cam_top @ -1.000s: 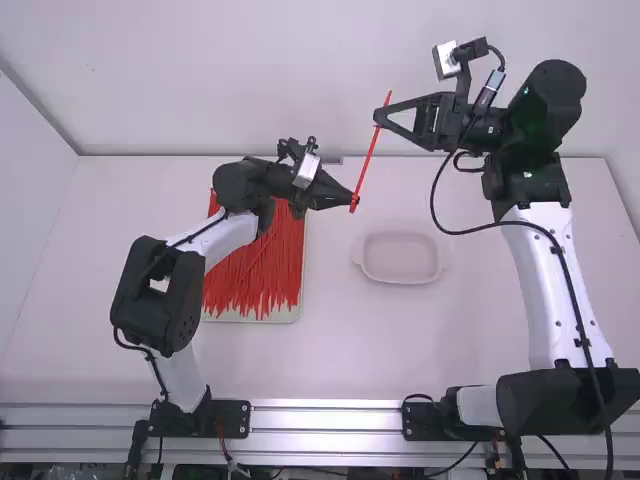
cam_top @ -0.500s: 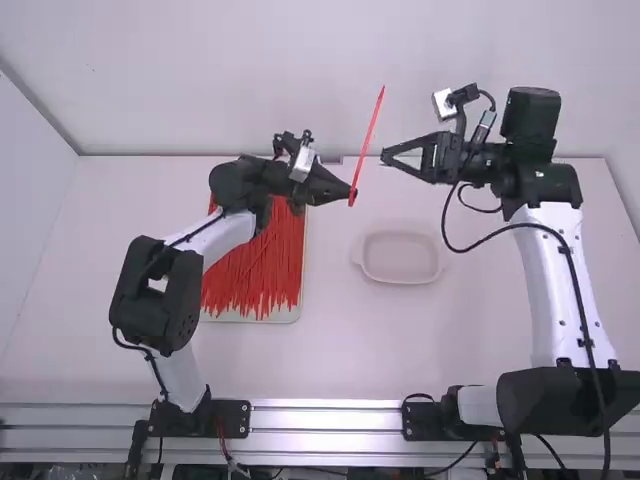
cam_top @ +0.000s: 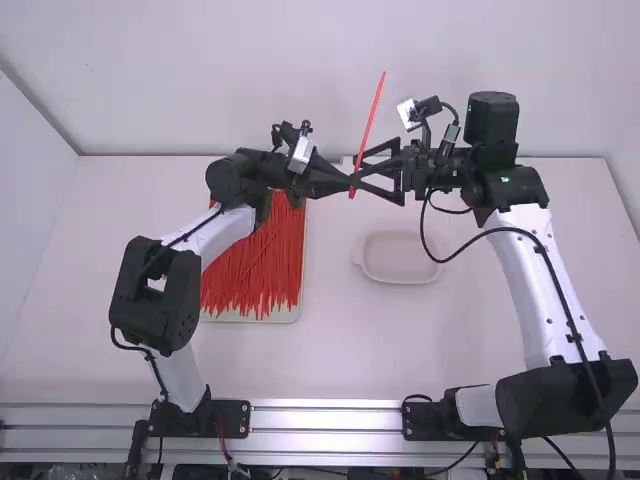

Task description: Fasten the cable tie

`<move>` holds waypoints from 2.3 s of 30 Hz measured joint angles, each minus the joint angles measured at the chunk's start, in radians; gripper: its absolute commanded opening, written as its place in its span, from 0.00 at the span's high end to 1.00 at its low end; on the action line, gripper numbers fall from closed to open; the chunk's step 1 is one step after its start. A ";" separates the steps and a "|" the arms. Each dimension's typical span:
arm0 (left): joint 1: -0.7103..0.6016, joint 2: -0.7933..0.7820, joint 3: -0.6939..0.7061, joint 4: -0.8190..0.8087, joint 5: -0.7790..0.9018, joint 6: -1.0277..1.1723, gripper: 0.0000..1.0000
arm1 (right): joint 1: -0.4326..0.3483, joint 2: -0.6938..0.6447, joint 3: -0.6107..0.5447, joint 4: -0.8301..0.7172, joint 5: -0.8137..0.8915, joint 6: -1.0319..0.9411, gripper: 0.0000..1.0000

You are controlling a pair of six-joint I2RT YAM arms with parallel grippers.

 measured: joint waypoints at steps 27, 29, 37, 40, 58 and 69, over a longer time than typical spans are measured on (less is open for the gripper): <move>0.000 0.000 0.000 0.004 -0.002 -0.003 0.98 | 0.017 0.000 -0.048 0.137 0.042 0.130 1.00; 0.000 0.000 0.000 0.003 -0.004 -0.003 0.98 | 0.015 0.000 -0.048 0.137 0.044 0.132 1.00; 0.000 0.000 0.000 -0.002 -0.005 -0.001 0.78 | 0.016 0.000 -0.048 0.132 0.043 0.129 1.00; 0.000 0.000 0.000 -0.027 -0.008 -0.003 0.01 | 0.014 0.000 -0.048 0.100 0.036 0.117 1.00; 0.043 0.000 0.002 -0.968 -0.153 0.337 0.01 | -0.115 0.000 -0.049 -0.336 0.191 -0.235 1.00; 0.062 0.000 0.002 -1.384 -0.272 0.613 0.01 | -0.139 0.000 -0.162 -0.255 0.352 -0.302 1.00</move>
